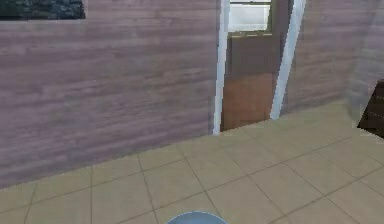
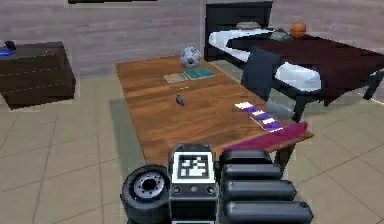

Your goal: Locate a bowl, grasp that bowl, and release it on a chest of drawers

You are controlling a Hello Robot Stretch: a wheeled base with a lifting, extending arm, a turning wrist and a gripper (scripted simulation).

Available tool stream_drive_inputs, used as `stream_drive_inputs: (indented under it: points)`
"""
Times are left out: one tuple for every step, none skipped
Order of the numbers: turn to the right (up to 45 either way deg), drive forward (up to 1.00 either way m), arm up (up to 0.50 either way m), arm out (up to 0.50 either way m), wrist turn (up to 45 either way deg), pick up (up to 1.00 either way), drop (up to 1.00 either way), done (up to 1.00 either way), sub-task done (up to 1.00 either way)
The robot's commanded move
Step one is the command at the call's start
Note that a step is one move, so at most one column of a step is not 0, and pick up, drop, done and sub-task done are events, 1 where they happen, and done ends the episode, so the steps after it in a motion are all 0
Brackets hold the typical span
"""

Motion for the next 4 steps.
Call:
stream_drive_inputs:
  points:
    - [24.0,0.0,0.0,0.0,0.0,0.0,0.0,0.0,0.0]
    - [0.0,0.55,0.0,0.0,0.0,0.0,0.0,0.0,0.0]
    - [27.0,0.0,0.0,0.0,0.0,0.0,0.0,0.0,0.0]
    - [0.0,1.0,0.0,0.0,0.0,0.0,0.0,0.0,0.0]
